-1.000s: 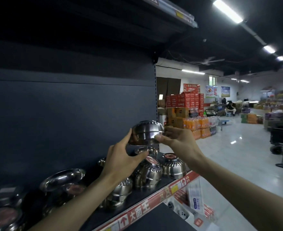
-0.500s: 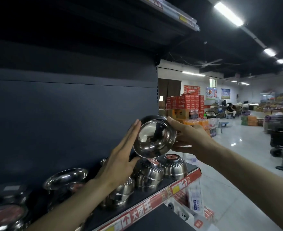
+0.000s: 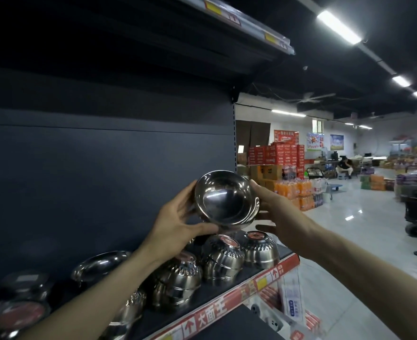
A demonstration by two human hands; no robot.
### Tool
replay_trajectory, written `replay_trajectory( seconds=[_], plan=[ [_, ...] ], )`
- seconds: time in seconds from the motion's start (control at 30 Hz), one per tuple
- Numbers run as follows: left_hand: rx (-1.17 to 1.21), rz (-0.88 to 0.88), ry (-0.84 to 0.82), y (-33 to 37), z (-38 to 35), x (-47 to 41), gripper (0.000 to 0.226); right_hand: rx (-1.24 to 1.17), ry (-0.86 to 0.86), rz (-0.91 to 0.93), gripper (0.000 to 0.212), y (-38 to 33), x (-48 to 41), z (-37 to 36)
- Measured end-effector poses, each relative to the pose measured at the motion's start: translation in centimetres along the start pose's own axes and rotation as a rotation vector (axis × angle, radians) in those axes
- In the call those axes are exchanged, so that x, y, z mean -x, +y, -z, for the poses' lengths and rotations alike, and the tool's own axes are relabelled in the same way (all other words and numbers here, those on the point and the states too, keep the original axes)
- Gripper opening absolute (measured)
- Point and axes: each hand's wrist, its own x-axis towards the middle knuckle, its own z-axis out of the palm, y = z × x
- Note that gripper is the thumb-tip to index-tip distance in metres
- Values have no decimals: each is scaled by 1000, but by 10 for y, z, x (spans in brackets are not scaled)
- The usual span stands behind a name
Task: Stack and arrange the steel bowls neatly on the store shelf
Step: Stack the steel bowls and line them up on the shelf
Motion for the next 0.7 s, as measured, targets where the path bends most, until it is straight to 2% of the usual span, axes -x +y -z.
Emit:
replay_trajectory(
  seconds=[0.07,0.17,0.3,0.4,0.47,0.57,0.7],
  plan=[
    [77,50,20,5,1,0,84,-49,-34,5,93,1,-1,-1],
    [189,120,42,6,3,-2,61,-96,-67,24,66,2,2,-5],
    [313,205,63,0,3,-1,66,-83,-117,22,53,6,3,-12],
    [341,235,79,-1,-1,-2,51,-111,-104,26,33,9,1,-14],
    [333,236,80,-2,-4,-3,45,-117,-84,20,35,13,-1,-14],
    [324,249,75,-6,-6,-6,42,-98,-42,5,55,21,-10,-13],
    [274,257,46,-19,-7,-14,35,-117,-27,4,60,32,-25,-9]
  ],
)
